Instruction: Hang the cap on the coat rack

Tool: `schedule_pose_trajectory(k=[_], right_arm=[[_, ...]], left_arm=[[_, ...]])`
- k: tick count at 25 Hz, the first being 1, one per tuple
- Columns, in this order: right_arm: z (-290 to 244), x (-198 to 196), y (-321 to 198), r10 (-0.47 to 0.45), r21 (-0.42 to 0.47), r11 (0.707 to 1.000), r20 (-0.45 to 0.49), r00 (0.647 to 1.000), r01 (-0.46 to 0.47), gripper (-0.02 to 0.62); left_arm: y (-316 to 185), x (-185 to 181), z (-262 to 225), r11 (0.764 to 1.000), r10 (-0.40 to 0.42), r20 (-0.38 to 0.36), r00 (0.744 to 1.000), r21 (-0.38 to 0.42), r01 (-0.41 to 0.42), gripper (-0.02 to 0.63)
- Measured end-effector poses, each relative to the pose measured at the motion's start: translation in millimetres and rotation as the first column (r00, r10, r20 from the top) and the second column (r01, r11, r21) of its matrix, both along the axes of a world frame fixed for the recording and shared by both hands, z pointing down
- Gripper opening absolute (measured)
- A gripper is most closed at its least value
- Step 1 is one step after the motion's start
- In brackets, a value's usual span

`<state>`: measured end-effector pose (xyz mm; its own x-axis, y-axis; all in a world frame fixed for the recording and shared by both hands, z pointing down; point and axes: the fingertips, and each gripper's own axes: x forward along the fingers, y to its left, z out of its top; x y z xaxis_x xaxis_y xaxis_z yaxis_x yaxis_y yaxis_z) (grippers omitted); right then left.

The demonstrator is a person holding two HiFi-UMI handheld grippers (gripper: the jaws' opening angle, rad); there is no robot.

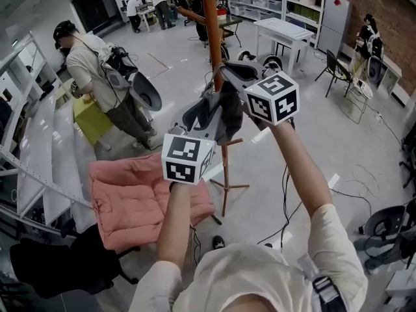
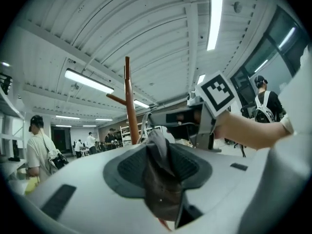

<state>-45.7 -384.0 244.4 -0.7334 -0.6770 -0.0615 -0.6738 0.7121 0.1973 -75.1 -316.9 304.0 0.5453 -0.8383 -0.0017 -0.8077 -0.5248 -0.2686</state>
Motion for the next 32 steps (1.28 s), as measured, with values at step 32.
schedule_pose_trajectory(k=[32], right_arm=[[-79,21,-3,0.160,0.182,0.975,-0.180,0.971,-0.127,0.021]], left_arm=[[-53,43,-114,0.990,0.073,0.042,0.996,0.115,-0.077,0.130]])
